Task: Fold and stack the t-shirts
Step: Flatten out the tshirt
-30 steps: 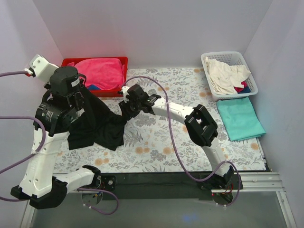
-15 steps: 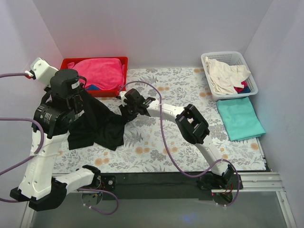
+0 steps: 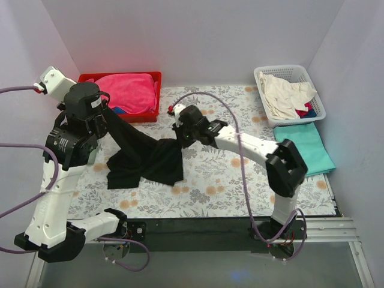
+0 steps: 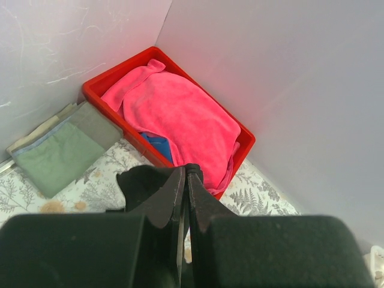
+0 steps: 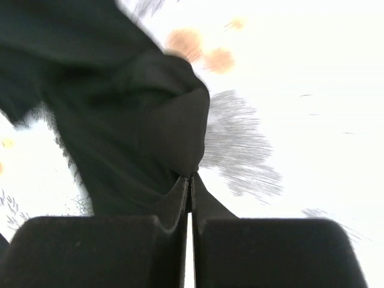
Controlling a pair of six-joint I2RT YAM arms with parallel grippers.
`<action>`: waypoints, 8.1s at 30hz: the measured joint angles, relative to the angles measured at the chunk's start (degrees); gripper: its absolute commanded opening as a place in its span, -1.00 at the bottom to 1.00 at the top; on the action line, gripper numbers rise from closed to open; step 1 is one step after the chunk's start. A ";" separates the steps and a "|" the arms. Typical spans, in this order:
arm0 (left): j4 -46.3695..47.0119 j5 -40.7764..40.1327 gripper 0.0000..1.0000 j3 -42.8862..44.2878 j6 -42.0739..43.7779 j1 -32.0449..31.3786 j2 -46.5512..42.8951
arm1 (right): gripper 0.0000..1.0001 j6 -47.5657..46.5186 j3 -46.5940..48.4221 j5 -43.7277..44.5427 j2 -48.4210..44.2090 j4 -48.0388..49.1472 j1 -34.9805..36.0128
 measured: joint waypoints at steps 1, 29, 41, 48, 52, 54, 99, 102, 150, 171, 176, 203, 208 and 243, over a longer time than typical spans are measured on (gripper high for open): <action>0.70 0.00 -1.00 0.09 0.48 0.00 0.37 | -0.97 -0.28 -0.72 1.55 -3.37 -0.37 -0.83; 7.39 4.83 -1.00 -17.35 -3.52 0.00 -0.20 | -0.97 14.56 -49.03 13.33 -66.71 -18.08 -11.96; -8.39 7.32 -1.00 -24.20 -18.80 0.00 -0.15 | -0.62 26.53 -50.84 5.35 -70.95 -30.51 -9.40; -11.91 8.31 -1.00 -24.61 -23.15 0.00 -0.22 | -0.35 23.63 -41.94 7.78 -60.57 -29.88 -8.37; -14.51 9.73 -1.00 -27.58 -25.79 0.00 -1.20 | -0.22 21.38 -37.88 9.22 -49.16 -24.83 -8.00; -16.06 10.45 -1.00 -29.20 -26.77 0.00 -2.01 | -0.22 20.11 -36.30 10.10 -43.65 -22.25 -8.00; -16.79 12.55 -1.00 -30.62 -24.37 0.00 -7.30 | -0.97 13.25 -30.47 12.24 -22.60 -11.15 -12.31; -16.48 12.52 -1.00 -30.69 -23.98 0.00 -7.30 | -0.97 13.75 -30.47 13.88 -25.00 -12.76 -12.31; 76.26 -12.85 -1.00 9.77 58.25 0.59 22.05 | -0.97 28.06 10.51 53.33 -34.49 -51.01 -16.41; 59.45 -6.25 -1.00 10.91 41.57 0.57 11.37 | -0.97 6.58 8.92 47.50 -47.93 -23.45 -23.54; 33.18 -3.67 -1.00 -4.42 15.87 0.61 -7.28 | -0.97 15.80 -11.91 38.01 -59.89 -23.50 -23.58; -23.30 12.41 -1.00 -26.47 -33.14 0.74 -12.98 | -0.31 25.03 -27.80 11.91 -42.60 -31.41 -18.88; -23.32 13.27 -1.00 -26.64 -33.22 0.74 -12.35 | -0.09 18.38 -19.61 7.21 -27.34 -23.02 -18.38; -22.18 21.40 -1.00 -30.58 -28.83 0.74 -10.03 | -0.11 -2.36 26.10 6.01 21.77 -12.35 -4.72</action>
